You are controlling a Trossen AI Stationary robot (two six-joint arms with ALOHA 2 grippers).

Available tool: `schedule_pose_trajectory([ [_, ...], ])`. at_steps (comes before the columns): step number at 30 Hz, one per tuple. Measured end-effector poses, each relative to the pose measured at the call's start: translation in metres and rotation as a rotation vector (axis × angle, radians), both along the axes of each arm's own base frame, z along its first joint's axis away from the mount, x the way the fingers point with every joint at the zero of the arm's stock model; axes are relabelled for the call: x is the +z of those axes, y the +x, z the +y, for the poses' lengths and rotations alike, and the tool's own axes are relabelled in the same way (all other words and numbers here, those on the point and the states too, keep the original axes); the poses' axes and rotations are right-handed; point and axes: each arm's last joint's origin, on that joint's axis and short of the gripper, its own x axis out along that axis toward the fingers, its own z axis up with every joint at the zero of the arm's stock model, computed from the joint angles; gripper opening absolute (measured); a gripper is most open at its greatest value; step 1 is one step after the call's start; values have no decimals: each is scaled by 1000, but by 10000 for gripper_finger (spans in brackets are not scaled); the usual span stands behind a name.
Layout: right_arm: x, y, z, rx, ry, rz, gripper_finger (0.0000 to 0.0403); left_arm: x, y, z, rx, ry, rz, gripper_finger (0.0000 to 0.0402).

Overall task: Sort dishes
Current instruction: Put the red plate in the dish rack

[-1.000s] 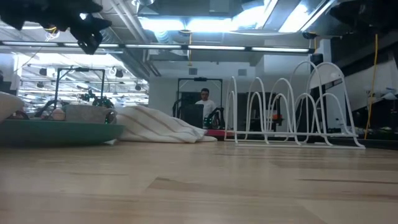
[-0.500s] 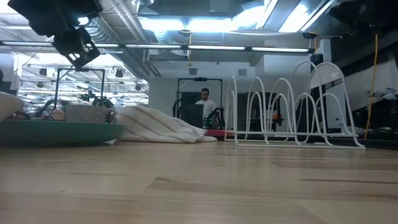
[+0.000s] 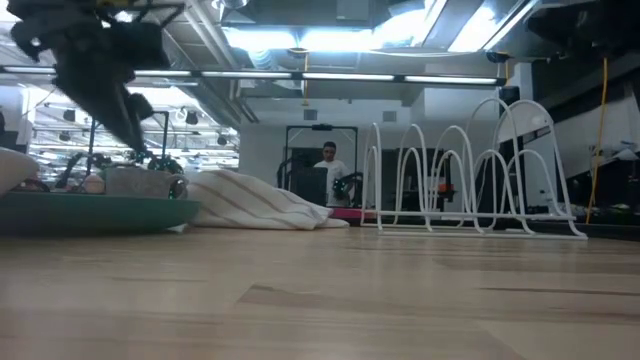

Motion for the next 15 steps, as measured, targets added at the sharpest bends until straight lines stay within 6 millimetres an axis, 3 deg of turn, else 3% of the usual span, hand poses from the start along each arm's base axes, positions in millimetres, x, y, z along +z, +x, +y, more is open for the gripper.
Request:
schedule_pose_trajectory([
  [15, -16, 20, 12, -13, -44, 173, 179, -31, 11, -13, 72, -38, 234, 137],
])
